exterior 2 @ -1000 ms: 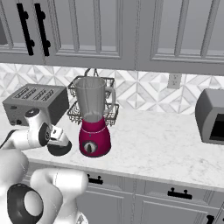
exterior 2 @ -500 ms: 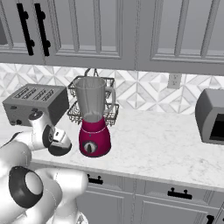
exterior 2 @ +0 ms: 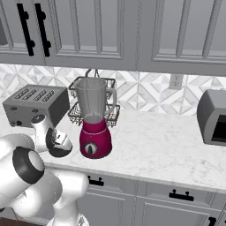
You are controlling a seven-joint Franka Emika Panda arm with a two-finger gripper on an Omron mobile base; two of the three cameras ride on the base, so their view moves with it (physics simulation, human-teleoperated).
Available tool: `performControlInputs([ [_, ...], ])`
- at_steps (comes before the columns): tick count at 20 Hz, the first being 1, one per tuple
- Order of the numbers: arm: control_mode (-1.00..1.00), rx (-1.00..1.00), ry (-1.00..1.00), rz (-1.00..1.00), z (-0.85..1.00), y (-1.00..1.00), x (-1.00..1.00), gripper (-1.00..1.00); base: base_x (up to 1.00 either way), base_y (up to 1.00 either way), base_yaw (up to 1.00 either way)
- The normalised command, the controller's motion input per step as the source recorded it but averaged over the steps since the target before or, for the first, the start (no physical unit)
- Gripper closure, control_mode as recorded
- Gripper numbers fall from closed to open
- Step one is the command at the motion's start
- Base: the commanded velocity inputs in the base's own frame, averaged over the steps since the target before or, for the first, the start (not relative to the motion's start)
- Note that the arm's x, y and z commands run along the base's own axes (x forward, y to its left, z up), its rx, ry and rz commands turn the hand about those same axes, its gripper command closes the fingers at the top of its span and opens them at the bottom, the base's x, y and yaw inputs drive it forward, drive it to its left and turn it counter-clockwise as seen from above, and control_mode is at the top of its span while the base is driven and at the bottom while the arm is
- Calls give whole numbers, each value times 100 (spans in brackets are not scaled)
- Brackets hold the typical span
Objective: Close the lid blender by securely placing the lid on top.
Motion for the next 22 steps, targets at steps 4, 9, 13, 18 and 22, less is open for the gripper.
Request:
performControlInputs([
  [4, -100, 0, 0, -4, -21, 12, 18, -100, 0, 0, 0],
  [9, -100, 0, 0, -4, -31, 4, 7, 100, 0, 0, 0],
  [13, -100, 0, 0, -5, -44, 0, 0, 100, 0, 0, 0],
  [18, -100, 0, 0, -1, -21, 0, 0, 100, 0, 0, 0],
  [22, -100, 0, 0, 0, 0, 0, 0, 100, 0, 0, 0],
])
